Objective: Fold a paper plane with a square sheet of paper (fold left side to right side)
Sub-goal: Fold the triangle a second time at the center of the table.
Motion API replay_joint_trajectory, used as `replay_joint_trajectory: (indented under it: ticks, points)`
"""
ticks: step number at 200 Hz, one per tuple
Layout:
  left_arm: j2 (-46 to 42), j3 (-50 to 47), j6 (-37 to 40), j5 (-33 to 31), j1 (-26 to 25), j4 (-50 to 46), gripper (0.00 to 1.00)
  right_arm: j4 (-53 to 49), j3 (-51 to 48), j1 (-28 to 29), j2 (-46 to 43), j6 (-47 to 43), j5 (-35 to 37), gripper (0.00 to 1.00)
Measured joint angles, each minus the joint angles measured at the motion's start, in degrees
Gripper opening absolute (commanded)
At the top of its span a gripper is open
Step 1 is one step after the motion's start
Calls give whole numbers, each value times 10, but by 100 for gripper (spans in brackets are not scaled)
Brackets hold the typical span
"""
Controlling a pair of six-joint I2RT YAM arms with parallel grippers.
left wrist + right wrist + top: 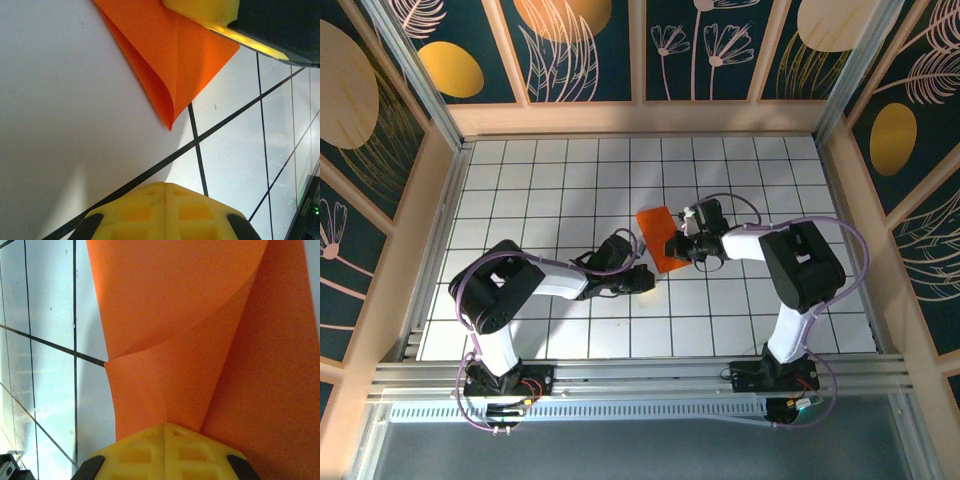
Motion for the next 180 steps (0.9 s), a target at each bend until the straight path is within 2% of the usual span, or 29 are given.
replay_joint_trajectory:
  ticks: [39,100,180]
  points:
    - [-24,-22,-16,0,1,-2,0,9,-6,1,0,9,-4,0]
    - [-54,-6,-35,-10,13,10,0,40,-40,33,-16,66,-15,0]
    - [-109,-45,-77,-39,33,41,0,85,-69,63,-28,156,6,0]
